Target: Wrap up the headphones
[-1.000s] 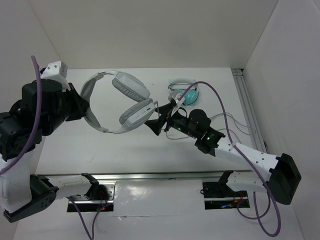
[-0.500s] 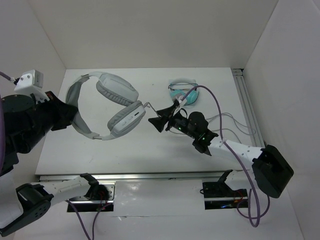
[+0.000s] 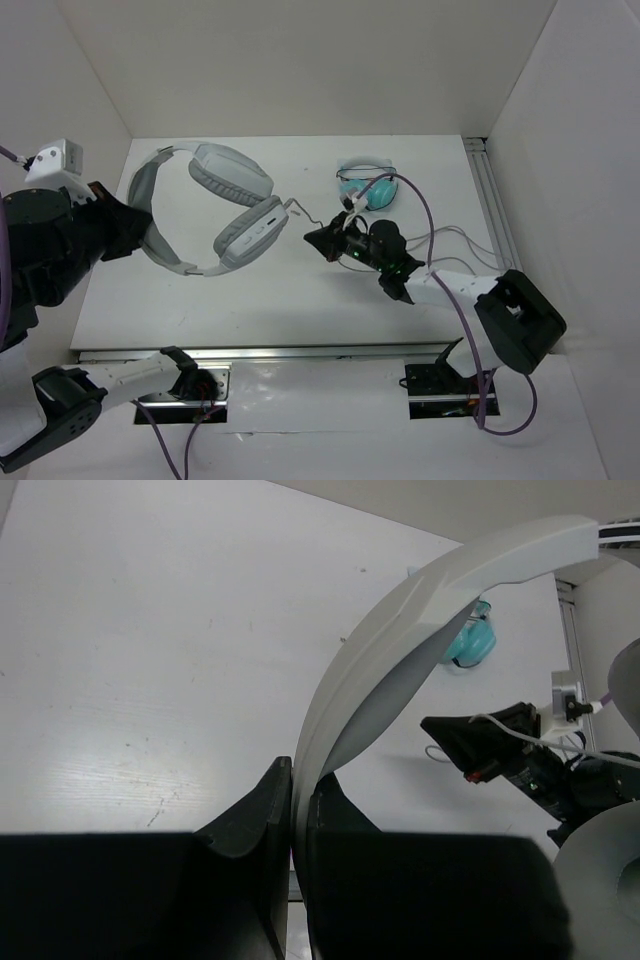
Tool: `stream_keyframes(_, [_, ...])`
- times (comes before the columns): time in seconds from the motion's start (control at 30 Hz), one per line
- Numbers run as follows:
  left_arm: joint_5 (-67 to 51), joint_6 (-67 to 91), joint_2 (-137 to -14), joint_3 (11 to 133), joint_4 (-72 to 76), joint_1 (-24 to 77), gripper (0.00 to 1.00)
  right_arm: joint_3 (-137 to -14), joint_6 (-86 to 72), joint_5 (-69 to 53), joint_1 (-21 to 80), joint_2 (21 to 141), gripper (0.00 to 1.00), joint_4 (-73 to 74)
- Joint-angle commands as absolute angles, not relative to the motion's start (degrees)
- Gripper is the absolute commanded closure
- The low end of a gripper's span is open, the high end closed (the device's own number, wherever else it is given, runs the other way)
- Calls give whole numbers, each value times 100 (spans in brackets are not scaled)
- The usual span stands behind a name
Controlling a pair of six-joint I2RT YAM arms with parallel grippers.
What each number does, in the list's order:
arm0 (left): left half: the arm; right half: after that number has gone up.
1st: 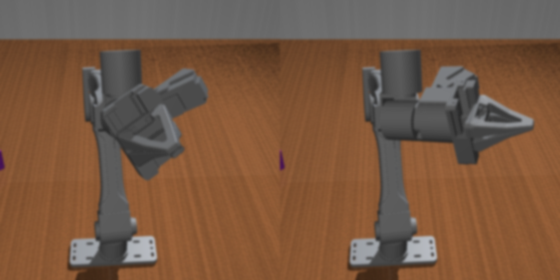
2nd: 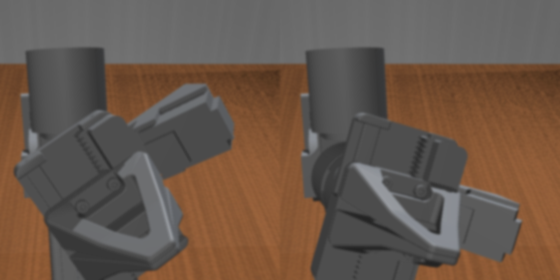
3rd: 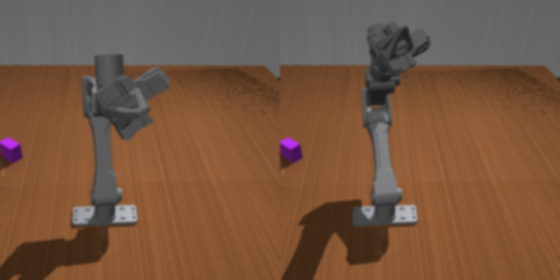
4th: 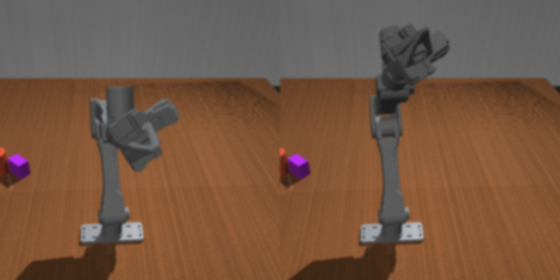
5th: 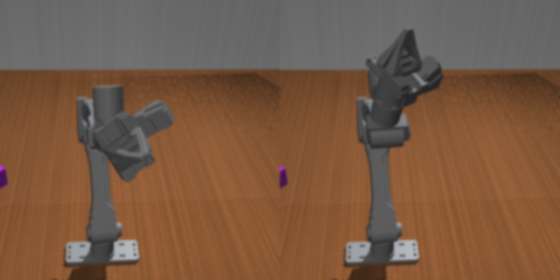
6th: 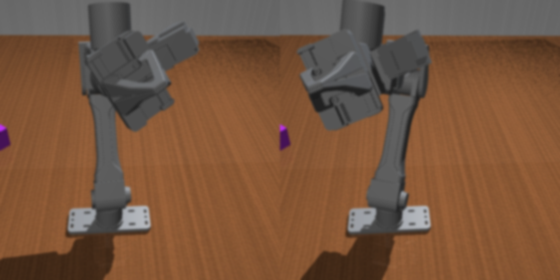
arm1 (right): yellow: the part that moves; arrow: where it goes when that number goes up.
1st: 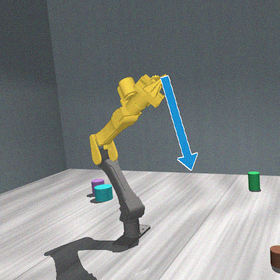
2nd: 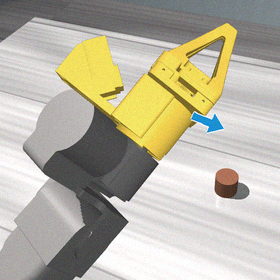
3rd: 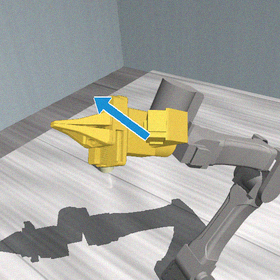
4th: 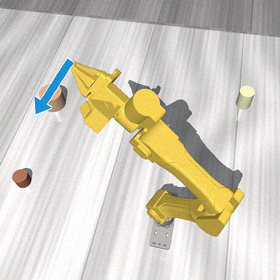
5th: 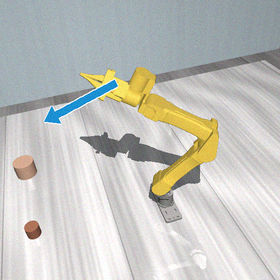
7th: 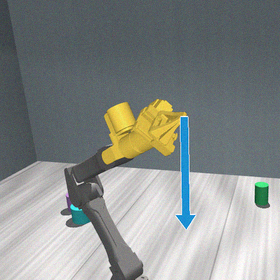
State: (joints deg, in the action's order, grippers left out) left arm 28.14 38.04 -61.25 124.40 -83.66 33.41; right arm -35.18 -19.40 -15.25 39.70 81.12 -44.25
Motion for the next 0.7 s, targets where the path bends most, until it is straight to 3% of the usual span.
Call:
stream_keyframes(0.0, [3320,4271,-5994,12438,-7822,3305,100,-3323,-1978,-1477,4007,7885,100,-4931])
stream_keyframes(0.1, [3952,4324,-5994,12148,-7822,3305,100,-3112,-1908,-837,4226,7323,100,-4441])
stream_keyframes(0.2, [4253,3720,-5994,11086,-6964,3305,100,-3234,-1697,873,4937,6462,100,-3256])
stream_keyframes(0.23, [4254,3204,-5855,10413,-6630,3305,100,-3330,-1566,1966,5366,6034,100,-2895])
stream_keyframes(0.37, [4429,2717,-5783,9345,-5846,3305,100,-4015,-1196,3715,6125,5292,100,-1102])
stream_keyframes(0.47, [4790,2323,-5634,8582,-5293,3541,100,-4727,-976,4270,6633,5011,100,-232])
stream_keyframes(0.67, [4983,1521,-5721,7595,-4492,4323,100,-6098,-800,3982,7198,5430,100,1044])
